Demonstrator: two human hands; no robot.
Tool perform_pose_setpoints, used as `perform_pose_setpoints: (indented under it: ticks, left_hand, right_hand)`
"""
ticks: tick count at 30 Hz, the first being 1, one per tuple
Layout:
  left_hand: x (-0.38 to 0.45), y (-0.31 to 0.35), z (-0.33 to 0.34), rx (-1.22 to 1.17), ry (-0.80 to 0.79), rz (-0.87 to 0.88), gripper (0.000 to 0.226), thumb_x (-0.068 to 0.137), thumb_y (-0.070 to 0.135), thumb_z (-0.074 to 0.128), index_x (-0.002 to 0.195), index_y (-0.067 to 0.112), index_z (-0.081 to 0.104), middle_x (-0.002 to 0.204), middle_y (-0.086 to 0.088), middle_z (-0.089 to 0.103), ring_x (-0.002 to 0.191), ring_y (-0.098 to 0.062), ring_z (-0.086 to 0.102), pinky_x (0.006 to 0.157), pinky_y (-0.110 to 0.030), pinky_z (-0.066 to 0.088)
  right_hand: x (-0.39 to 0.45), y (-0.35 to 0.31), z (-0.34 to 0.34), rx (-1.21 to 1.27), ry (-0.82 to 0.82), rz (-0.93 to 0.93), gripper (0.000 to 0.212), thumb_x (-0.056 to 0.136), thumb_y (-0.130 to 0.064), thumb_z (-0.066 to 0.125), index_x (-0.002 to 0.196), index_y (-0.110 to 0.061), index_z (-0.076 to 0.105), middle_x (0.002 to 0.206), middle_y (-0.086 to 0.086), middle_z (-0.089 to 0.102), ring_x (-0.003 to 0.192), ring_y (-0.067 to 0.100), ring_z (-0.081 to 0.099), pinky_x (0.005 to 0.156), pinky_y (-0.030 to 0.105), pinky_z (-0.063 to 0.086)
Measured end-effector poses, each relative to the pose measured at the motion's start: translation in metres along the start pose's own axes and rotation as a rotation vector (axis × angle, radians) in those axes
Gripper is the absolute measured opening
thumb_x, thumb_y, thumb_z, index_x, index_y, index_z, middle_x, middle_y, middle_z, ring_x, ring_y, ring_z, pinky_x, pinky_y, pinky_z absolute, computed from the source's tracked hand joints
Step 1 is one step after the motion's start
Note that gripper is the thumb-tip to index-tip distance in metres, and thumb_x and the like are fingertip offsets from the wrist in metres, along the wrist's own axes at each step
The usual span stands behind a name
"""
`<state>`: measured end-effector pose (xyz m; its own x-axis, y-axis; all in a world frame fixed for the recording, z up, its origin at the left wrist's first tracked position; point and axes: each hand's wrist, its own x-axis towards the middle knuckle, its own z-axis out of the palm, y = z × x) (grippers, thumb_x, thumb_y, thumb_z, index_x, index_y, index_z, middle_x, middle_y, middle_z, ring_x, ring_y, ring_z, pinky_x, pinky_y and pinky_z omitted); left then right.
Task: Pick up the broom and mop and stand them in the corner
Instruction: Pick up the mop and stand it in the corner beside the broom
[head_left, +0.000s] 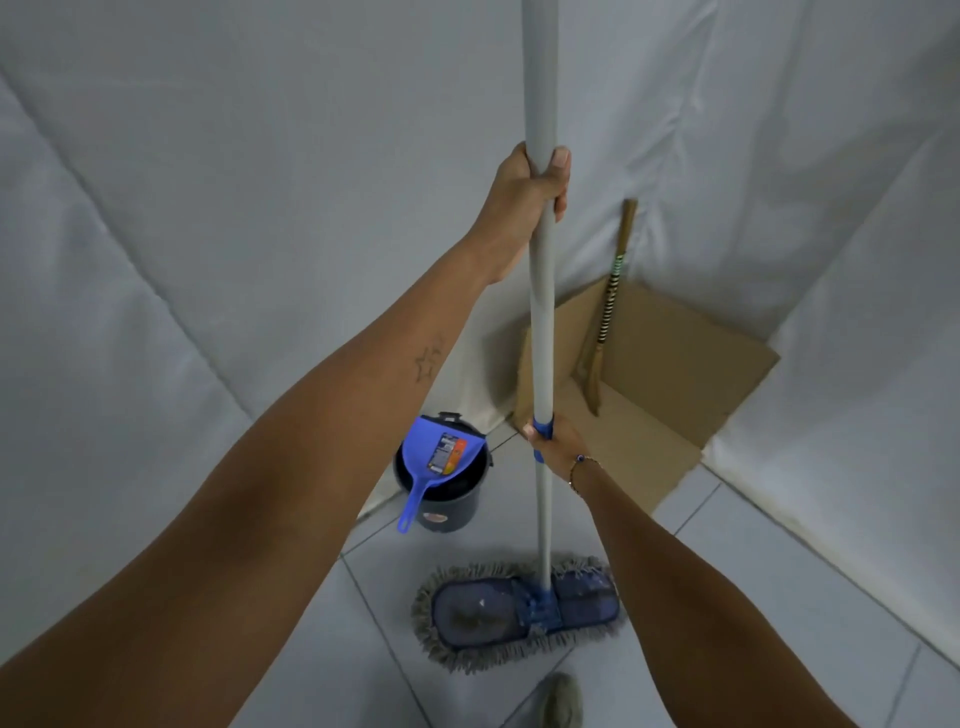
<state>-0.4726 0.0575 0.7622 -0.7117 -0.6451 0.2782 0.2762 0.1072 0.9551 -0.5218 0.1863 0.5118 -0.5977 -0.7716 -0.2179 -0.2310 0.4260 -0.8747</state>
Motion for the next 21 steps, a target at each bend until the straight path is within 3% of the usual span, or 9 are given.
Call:
perform_pose_setpoints:
  ticks: [5,7,13,16,21]
  left_hand:
    - [0.052,-0.014,0.061,0.053,0.003,-0.01,0.014,0.097,0.016,0.048,0.084,0.014,0.046,0.072,-0.002,0.046,0.061,-0.014,0.045,0.066,-0.028,0.044]
    - [0.072,-0.02,0.08,0.068,-0.017,-0.023,0.012,0.098,0.016,0.046,0.086,0.015,0.045,0.074,-0.001,0.045,0.063,-0.014,0.046,0.069,-0.028,0.045]
    - [0.119,-0.038,0.11,0.125,-0.034,-0.051,0.011,0.098,0.02,0.047,0.099,0.013,0.038,0.083,-0.002,0.045,0.07,-0.014,0.047,0.081,-0.032,0.047]
    - [0.149,-0.047,0.118,0.136,-0.012,-0.046,0.01,0.098,0.016,0.046,0.1,0.011,0.038,0.084,-0.002,0.044,0.07,-0.014,0.047,0.081,-0.031,0.046]
    - [0.205,-0.07,0.116,0.131,0.023,-0.039,0.01,0.099,0.019,0.043,0.097,0.012,0.037,0.082,-0.001,0.044,0.067,-0.013,0.046,0.078,-0.031,0.044]
  right_hand:
    - [0.044,0.019,-0.066,0.016,-0.016,0.046,0.017,0.092,-0.015,0.055,0.078,-0.018,0.047,0.07,0.0,0.047,0.068,0.015,0.047,0.068,0.024,0.042]
    - [0.063,0.027,-0.088,0.047,-0.028,0.076,0.005,0.093,-0.014,0.054,0.091,-0.011,0.05,0.08,0.006,0.051,0.079,0.019,0.049,0.077,0.032,0.044]
    - [0.111,0.038,-0.131,0.053,-0.038,0.125,0.025,0.091,-0.005,0.056,0.114,0.001,0.051,0.098,0.011,0.05,0.092,0.022,0.048,0.092,0.036,0.044]
    - [0.145,0.038,-0.147,0.018,-0.057,0.117,0.027,0.089,-0.002,0.057,0.115,0.002,0.051,0.1,0.009,0.05,0.094,0.021,0.048,0.093,0.033,0.044]
    - [0.207,0.038,-0.159,-0.043,-0.088,0.101,0.035,0.09,-0.01,0.059,0.123,-0.001,0.05,0.108,0.012,0.056,0.112,0.031,0.054,0.105,0.045,0.043]
